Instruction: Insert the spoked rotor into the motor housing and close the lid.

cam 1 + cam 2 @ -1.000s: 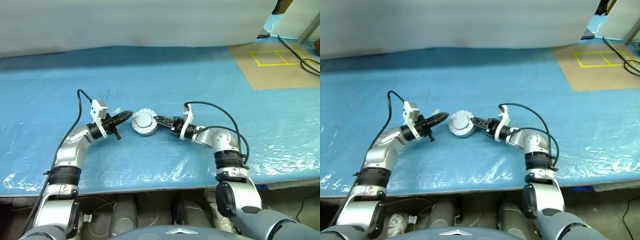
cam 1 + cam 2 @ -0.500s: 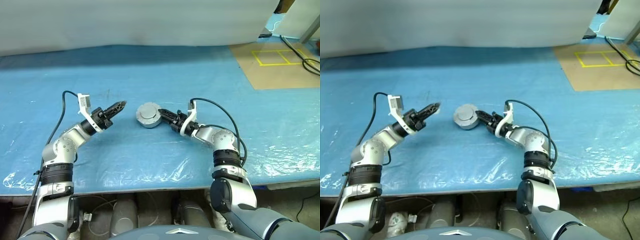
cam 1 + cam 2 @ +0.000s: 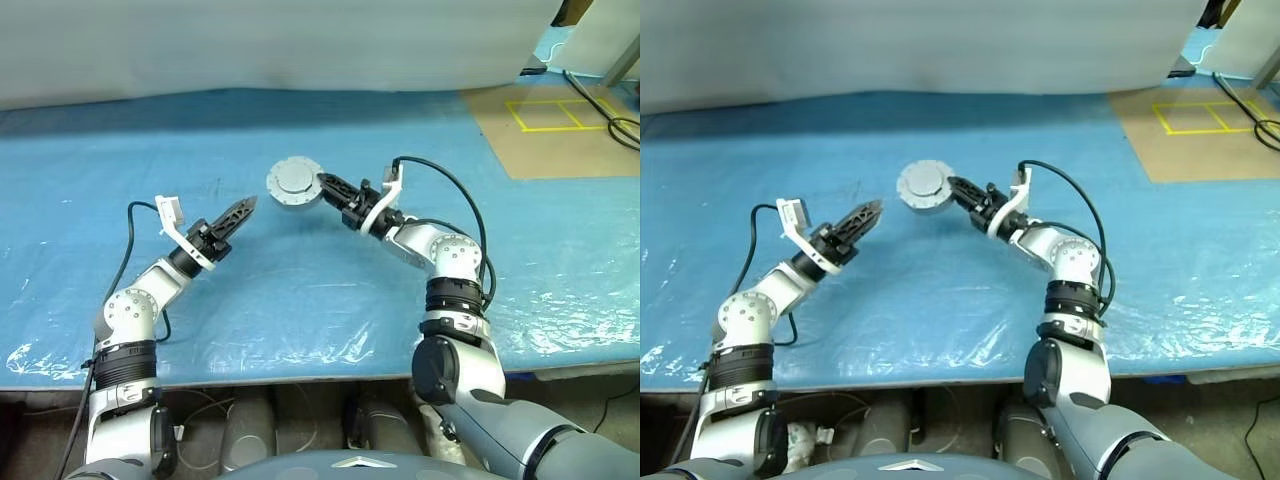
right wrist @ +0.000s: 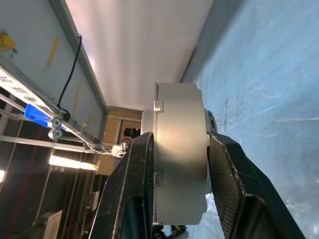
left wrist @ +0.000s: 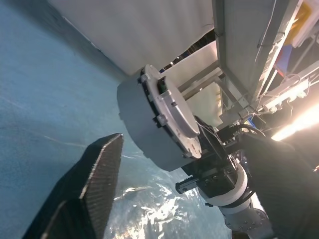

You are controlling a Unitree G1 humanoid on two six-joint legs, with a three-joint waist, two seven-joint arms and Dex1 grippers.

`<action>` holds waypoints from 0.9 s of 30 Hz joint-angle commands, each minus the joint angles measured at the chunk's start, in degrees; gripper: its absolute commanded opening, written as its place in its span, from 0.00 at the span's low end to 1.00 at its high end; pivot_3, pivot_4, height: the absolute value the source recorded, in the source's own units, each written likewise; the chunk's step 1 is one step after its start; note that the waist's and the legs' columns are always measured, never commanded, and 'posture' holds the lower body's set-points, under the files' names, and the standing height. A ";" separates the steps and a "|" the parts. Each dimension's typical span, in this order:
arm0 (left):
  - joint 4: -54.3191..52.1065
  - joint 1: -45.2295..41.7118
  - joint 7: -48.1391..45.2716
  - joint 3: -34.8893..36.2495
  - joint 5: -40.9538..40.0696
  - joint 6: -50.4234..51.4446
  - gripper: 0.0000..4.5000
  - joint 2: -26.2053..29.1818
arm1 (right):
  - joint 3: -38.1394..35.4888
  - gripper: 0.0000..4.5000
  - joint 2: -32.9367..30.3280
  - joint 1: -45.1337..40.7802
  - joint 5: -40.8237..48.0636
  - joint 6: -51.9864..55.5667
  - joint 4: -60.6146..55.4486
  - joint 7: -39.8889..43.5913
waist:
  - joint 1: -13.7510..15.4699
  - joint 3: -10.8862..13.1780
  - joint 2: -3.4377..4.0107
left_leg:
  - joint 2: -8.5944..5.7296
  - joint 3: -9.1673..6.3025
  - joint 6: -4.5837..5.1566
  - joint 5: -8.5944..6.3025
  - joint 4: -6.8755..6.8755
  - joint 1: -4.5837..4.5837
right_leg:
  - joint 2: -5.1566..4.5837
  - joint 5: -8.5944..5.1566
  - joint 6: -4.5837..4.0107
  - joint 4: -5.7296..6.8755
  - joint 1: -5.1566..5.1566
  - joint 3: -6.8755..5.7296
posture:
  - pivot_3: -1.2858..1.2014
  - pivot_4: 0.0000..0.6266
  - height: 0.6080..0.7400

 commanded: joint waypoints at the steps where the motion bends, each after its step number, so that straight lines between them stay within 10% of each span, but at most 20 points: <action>1: -1.99 -0.32 3.16 1.99 -4.88 2.80 1.00 -1.10 | -0.54 0.27 0.85 -2.98 5.55 0.67 -4.66 -0.31 | -0.01 0.00 0.00 | -0.01 -0.01 0.00 0.00 0.00 -0.01 | 0.00 0.01 0.01 0.00 0.00 0.00 | 0.52 0.24 1.00; 27: 8.36 -8.06 -0.63 0.34 -6.42 4.63 1.00 -4.41 | 3.44 0.27 0.70 -1.44 12.13 3.44 -10.59 -2.37 | -0.02 0.02 -0.02 | -0.11 -0.17 -0.01 0.01 0.28 -0.08 | 0.00 0.16 0.28 0.04 0.07 0.01 | 0.52 0.24 1.00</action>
